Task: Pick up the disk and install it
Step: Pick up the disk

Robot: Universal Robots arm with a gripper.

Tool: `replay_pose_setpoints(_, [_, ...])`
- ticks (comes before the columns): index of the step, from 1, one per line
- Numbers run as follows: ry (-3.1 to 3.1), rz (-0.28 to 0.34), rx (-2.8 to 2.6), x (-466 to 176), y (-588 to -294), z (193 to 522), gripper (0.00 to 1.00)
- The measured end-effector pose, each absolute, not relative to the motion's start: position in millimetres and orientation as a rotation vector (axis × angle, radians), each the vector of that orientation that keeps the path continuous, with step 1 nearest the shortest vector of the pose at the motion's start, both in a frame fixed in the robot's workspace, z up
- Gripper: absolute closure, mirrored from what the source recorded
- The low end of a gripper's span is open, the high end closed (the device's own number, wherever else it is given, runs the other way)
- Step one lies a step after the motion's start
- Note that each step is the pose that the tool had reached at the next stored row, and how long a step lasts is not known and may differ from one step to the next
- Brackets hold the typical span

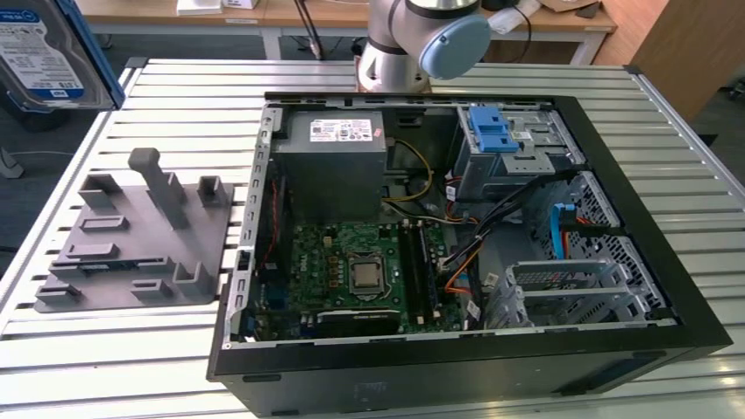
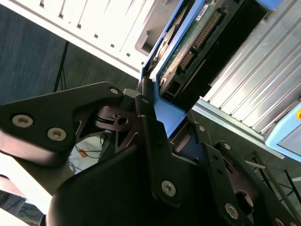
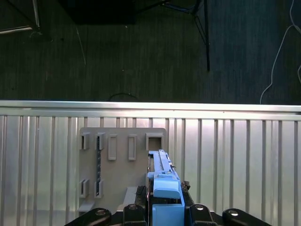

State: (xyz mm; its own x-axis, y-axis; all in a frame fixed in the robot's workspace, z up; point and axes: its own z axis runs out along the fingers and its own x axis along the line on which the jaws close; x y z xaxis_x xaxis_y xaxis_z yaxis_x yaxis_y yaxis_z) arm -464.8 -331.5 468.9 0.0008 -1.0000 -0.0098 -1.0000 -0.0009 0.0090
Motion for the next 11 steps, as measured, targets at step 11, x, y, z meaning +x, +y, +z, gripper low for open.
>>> replay_pose_setpoints(11, [2.220,0.021,-2.222,-464.8,-331.5,486.2,0.64])
